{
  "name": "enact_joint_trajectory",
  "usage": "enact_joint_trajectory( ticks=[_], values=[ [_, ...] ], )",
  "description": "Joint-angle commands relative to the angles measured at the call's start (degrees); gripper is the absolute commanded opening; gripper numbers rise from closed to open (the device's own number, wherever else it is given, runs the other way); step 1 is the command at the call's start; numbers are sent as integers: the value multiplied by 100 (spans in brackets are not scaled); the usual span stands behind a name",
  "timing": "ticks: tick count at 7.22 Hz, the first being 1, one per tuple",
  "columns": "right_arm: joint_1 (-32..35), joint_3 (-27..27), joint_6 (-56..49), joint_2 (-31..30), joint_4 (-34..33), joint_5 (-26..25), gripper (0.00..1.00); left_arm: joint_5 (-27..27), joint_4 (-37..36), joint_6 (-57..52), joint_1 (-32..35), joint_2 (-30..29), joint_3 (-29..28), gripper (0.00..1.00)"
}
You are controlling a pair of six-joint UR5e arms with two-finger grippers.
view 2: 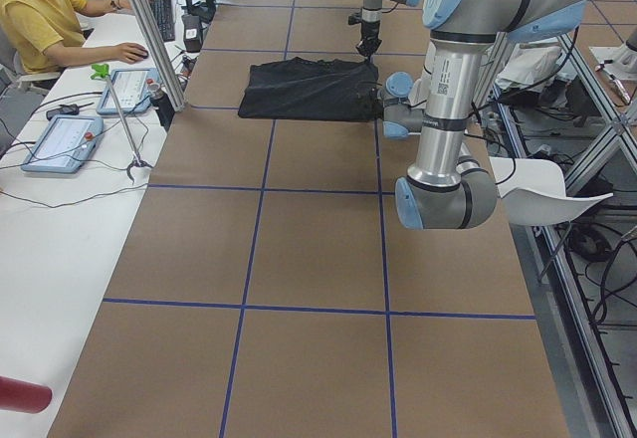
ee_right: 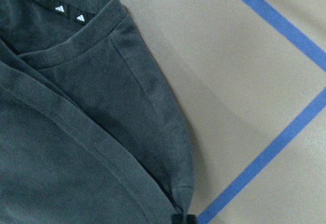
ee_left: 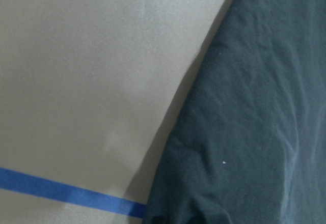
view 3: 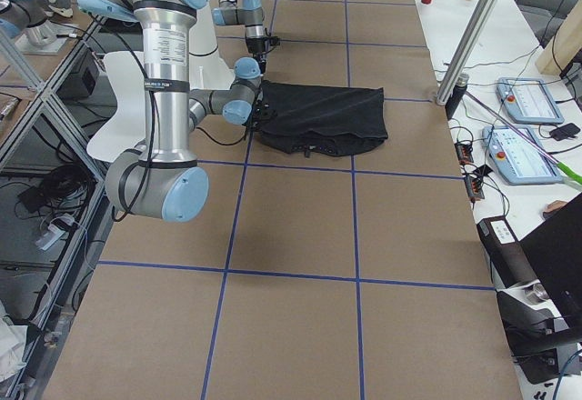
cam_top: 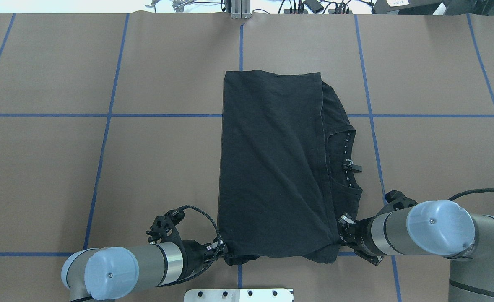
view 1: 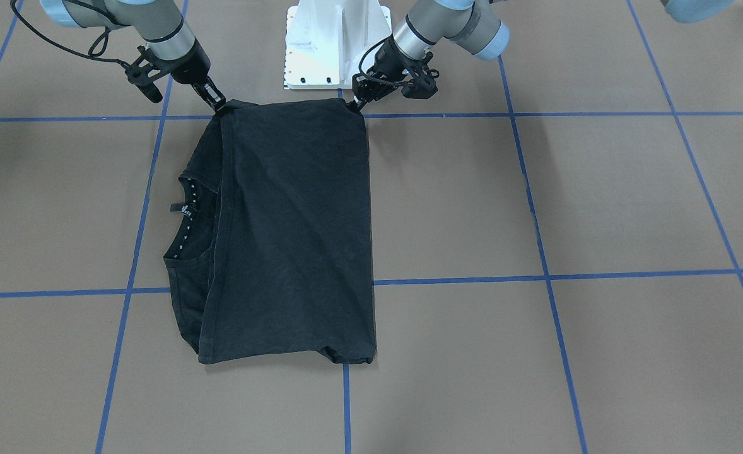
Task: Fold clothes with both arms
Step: 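Lower the left gripper to the other near corner and grasp it, then lift both near corners and fold them over toward the collar, then release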
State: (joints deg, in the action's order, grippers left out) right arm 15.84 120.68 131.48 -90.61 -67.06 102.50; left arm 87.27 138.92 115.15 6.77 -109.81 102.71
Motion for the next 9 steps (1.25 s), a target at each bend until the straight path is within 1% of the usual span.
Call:
enact_joint_trajectory(
  ticks=[1,3,4,5,6,7,8,9],
  values=[
    [24,-1,0,0,0,7,0,27,-23,-10,61,195,537,0],
    [112,147,0,-105,0,60,0,44,-31,-10,61,669,1161,0],
    [199,409,-9,-262,9,164,0,44,-31,7,61,776,1503,0],
    [435,612,-9,-281,9,470,0,53,-58,8,53,707,1524,0],
    [794,658,-9,-186,9,891,0,36,-58,25,96,585,1533,0],
    [1189,589,-52,-63,17,1243,0,70,-75,8,566,401,1490,0],
    [1637,336,-87,269,-9,1377,0,97,-84,-10,1032,242,1367,0],
    [2181,-267,-96,786,-9,1718,0,471,-84,-10,1542,-134,835,0]
  ],
)
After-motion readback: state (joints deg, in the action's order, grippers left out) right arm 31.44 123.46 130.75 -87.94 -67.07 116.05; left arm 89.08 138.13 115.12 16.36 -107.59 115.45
